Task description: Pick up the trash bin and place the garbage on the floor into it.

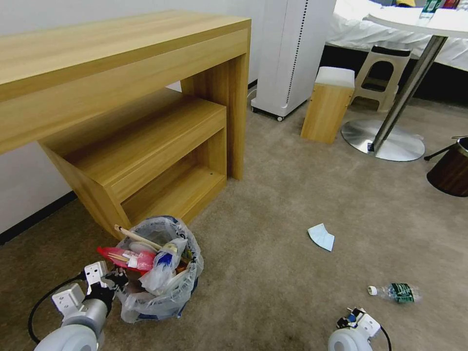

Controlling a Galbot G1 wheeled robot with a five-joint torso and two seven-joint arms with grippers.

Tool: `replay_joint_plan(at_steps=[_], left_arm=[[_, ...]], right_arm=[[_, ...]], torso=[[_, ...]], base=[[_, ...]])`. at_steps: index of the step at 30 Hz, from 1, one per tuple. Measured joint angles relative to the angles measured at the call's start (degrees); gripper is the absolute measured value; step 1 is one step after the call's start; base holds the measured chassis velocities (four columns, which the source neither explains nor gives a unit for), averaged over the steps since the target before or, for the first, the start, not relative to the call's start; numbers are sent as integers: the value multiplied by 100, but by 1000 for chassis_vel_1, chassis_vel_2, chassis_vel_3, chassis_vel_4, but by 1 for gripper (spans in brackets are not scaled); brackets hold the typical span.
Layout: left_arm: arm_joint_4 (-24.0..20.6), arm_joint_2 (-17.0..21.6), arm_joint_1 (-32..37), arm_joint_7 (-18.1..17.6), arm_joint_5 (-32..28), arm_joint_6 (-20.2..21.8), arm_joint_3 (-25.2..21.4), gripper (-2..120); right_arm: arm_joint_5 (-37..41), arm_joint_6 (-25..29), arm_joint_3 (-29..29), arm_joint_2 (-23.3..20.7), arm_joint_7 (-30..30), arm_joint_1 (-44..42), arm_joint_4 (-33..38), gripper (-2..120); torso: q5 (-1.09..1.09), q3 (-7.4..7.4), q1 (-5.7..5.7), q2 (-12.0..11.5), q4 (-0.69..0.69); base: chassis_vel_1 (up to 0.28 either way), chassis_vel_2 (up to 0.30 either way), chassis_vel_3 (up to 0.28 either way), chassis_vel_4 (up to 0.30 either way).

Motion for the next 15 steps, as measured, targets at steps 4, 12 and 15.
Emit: replay_joint_plan(at_steps=[4,12,15], left_arm=[[-8,-15,36,6,22,-4,-7,0],[-29,-35,66,18,60,-8,-13,0],[-29,-50,67,21,73,-8,-10,0]], right_arm=[[-135,50,32,-107,-52,-16,132,0],[-518,145,180,-739,-320,-12,847,0],[-607,158,212,-913,-400,20,1053,0]], torso=[[0,0,0,0,0],[0,0,0,0,1],[-1,0,0,0,1]], base=[[0,0,0,0],[0,0,0,0],[0,0,0,0]])
